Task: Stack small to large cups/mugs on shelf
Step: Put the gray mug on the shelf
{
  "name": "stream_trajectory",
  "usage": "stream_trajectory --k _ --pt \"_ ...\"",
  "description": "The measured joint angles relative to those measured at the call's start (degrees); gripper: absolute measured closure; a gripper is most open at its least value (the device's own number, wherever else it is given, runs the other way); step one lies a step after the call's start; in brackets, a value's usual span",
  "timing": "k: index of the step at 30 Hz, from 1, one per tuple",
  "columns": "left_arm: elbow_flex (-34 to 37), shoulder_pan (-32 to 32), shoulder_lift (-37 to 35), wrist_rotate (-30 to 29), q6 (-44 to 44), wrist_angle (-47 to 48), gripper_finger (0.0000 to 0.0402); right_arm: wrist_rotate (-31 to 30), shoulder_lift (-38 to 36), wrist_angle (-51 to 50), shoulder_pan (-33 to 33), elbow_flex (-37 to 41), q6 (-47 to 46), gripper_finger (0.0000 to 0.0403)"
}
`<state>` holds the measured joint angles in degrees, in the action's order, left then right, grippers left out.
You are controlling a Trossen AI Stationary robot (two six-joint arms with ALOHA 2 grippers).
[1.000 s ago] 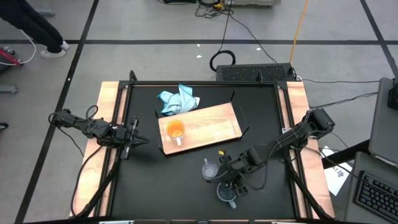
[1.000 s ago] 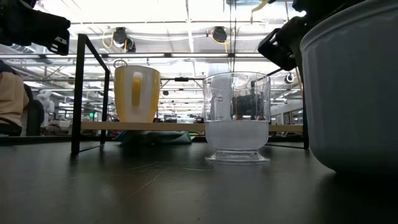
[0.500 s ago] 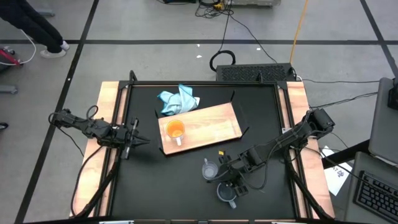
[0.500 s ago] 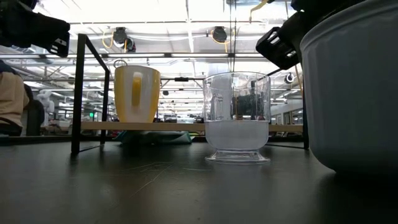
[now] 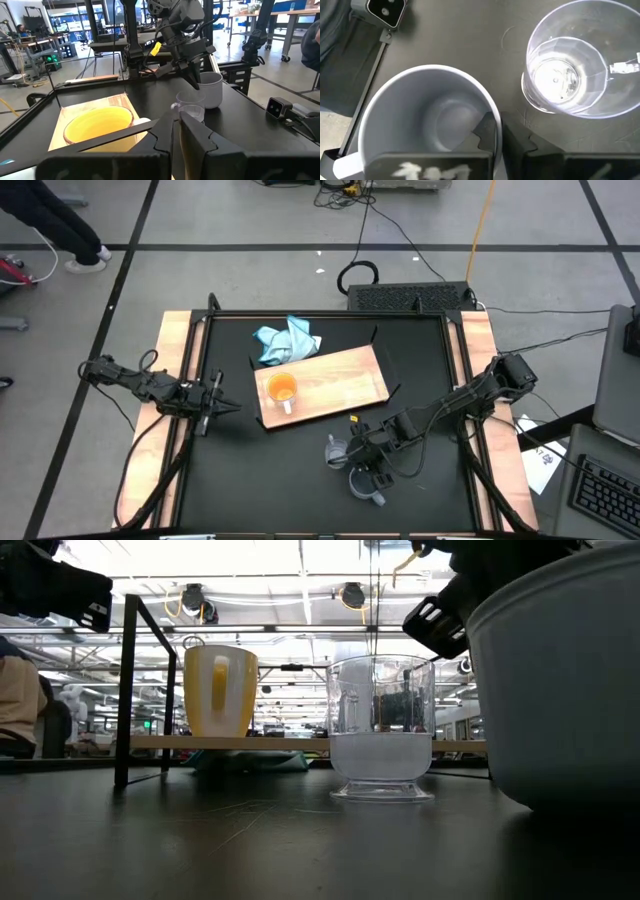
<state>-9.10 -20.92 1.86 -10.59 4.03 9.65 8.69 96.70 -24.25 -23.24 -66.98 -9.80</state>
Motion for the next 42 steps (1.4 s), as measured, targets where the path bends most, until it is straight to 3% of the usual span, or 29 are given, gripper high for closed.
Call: stream_trajectory --k 7,16,29,36,42 --pt "0.00 0.00 0.00 0.00 0.00 -0.02 0.0369 -0.51 -2.72 -0.09 -0.41 0.00 -0.21 0.0400" --pt "0.00 0.00 -0.02 0.00 0.00 -0.04 0.0369 -8.73 -9.13 -2.71 -3.01 0.00 -1.85 0.0401" --pt "0.00 0.00 0.00 0.02 -0.30 -0.44 0.0369 -16.25 -11.63 -3.67 -6.10 0.41 -1.01 0.0402" --pt "0.00 0.01 -0.01 0.01 -0.27 -0.44 0.0369 -16.35 -19.13 -3.28 -4.29 5.56 -0.32 0.0402" --pt "0.00 0.02 0.00 0.02 0.11 -0.44 0.0369 -16.17 -27.30 5.03 -2.85 14.68 0.18 0.0402"
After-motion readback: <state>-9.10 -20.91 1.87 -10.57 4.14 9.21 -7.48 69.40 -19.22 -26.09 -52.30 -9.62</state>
